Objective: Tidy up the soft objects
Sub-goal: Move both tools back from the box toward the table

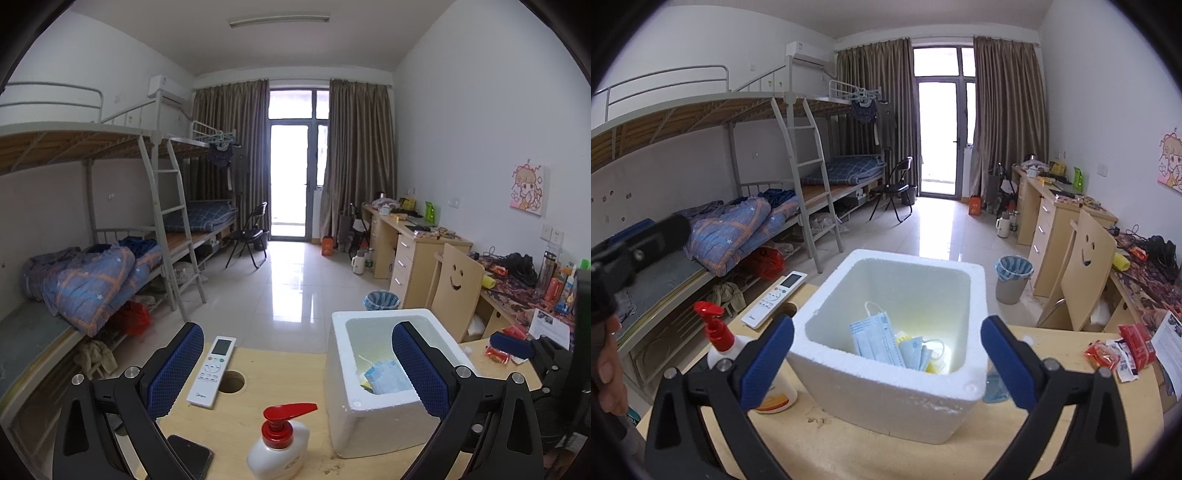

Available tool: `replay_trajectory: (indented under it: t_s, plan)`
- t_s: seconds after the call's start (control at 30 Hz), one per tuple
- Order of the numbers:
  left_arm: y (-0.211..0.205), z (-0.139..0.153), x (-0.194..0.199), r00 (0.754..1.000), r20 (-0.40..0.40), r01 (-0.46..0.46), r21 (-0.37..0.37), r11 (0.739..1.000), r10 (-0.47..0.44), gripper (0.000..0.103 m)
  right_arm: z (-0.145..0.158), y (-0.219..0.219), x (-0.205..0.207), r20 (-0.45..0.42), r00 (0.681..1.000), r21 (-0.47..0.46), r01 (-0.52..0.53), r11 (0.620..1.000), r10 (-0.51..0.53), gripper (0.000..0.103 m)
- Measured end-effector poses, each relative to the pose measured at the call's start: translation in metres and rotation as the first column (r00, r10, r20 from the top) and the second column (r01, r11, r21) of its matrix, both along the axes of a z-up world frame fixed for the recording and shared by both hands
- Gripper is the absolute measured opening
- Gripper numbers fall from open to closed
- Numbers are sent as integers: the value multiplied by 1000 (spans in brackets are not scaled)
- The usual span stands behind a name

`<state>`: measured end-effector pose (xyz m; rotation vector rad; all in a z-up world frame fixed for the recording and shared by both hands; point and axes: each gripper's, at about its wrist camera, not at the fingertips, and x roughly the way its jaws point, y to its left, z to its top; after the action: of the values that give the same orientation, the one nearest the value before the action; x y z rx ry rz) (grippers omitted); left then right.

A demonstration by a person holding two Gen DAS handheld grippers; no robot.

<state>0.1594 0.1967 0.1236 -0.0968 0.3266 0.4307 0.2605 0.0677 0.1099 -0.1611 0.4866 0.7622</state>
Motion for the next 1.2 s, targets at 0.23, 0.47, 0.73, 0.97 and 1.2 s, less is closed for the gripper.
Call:
replay_trajectory:
  t_s: [0.23, 0.47, 0.73, 0.97, 1.2]
  plan:
    - [-16, 4, -7, 998, 22, 60, -1, 998, -60, 102, 8, -19, -15, 16, 1000, 20, 3, 1000, -3, 102]
    - [-34, 10, -18, 995, 25, 92, -7, 996, -92, 102, 16, -48, -32, 16, 1000, 50, 16, 999, -17, 102]
    - [-56, 22, -46, 994, 50, 97, 29, 995, -98, 102, 29, -71, -61, 54, 999, 85, 5, 996, -9, 102]
    - [-71, 27, -72, 992, 68, 100, 52, 994, -104, 102, 35, -91, -83, 87, 996, 100, 5, 995, -13, 102]
    - [-84, 25, -97, 990, 82, 111, 64, 992, -116, 102, 33, -112, -111, 115, 993, 120, 1, 993, -15, 102]
